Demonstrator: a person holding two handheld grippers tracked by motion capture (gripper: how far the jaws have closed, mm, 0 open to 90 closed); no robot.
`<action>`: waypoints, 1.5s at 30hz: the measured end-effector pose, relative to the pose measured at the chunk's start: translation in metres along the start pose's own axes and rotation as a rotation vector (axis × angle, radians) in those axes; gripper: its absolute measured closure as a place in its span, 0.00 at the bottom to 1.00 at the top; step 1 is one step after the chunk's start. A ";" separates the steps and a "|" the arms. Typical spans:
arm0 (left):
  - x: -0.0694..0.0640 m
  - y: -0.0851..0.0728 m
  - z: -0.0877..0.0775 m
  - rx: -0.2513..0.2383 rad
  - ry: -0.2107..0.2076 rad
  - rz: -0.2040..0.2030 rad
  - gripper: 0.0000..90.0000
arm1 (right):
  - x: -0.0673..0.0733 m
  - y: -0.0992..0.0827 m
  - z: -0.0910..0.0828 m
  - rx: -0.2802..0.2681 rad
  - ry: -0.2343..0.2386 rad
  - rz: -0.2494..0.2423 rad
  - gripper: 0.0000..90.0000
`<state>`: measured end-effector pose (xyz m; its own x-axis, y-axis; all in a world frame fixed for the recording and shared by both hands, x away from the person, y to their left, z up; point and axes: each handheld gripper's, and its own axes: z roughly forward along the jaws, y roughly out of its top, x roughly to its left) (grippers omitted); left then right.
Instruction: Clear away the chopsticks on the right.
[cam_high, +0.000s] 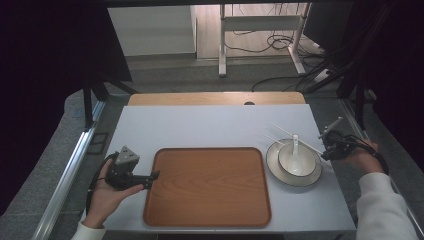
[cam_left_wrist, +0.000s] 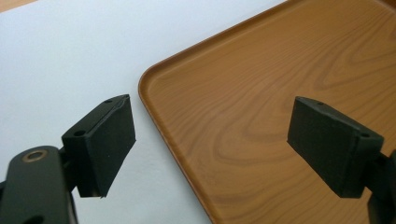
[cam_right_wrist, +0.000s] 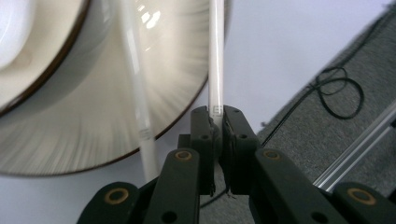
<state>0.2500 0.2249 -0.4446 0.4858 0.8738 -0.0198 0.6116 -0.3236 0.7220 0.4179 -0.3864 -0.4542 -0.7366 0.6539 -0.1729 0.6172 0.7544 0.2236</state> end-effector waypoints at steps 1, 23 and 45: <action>0.000 0.000 0.000 0.000 0.000 0.000 0.16 | -0.001 -0.001 -0.001 0.001 0.001 0.007 0.94; 0.000 0.001 -0.002 -0.007 0.006 -0.001 0.16 | 0.008 -0.017 -0.047 -0.287 0.016 0.189 0.94; -0.001 0.001 -0.006 -0.019 0.008 0.002 0.16 | 0.078 0.002 -0.072 -0.478 0.068 0.091 0.94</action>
<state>0.2464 0.2258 -0.4394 0.4821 0.8760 -0.0126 0.5987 -0.3189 0.7347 0.3415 -0.3379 -0.3977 -0.7118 0.6986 -0.0728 0.4956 0.5729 0.6528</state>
